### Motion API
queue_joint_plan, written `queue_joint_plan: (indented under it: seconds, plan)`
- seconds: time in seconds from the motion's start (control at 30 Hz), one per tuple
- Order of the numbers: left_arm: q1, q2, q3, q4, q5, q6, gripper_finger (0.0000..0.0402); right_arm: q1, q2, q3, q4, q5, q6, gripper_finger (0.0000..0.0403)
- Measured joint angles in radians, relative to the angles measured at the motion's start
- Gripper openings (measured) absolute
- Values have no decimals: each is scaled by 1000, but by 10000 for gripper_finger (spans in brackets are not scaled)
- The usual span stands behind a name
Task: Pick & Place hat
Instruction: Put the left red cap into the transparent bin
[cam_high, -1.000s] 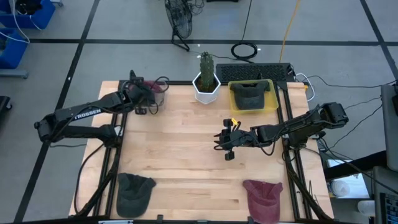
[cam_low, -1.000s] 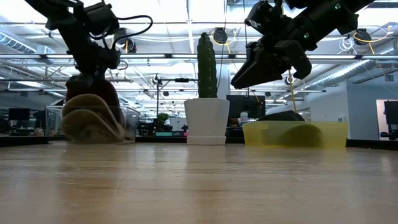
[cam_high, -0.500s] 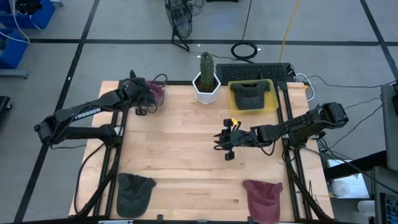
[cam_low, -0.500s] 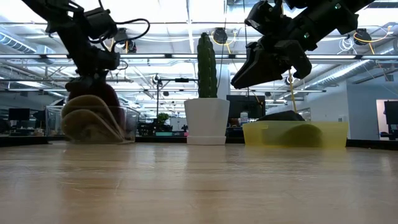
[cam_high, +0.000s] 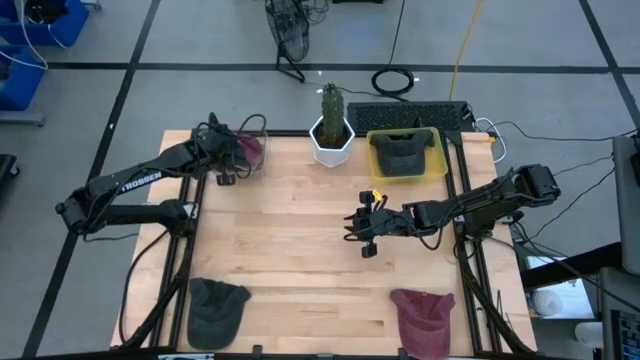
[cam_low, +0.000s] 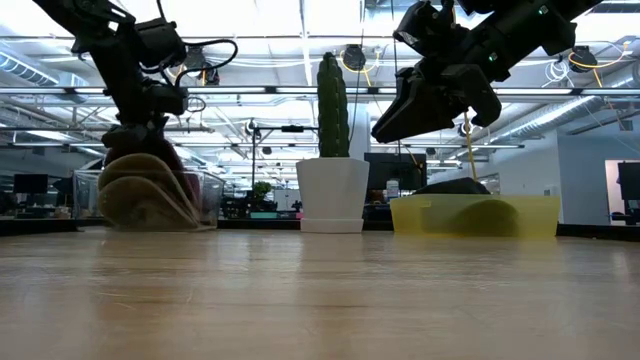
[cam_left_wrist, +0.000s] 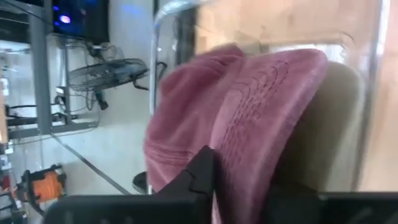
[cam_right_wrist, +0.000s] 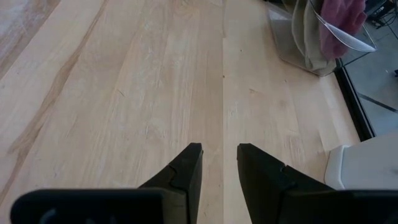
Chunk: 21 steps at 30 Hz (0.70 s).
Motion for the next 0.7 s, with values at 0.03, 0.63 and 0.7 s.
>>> queue_joint_plan:
  seconds: [0.03,0.63,0.7]
  plan:
    - [-2,0,0,-4,-2,0,62,0,0,0,0,0,0,89]
    - [-156,-97,-1,-9,-84,3,188,0,0,0,0,0,0,89]
    - [-180,-136,-1,-8,-87,1,182,0,0,0,0,0,0,89]
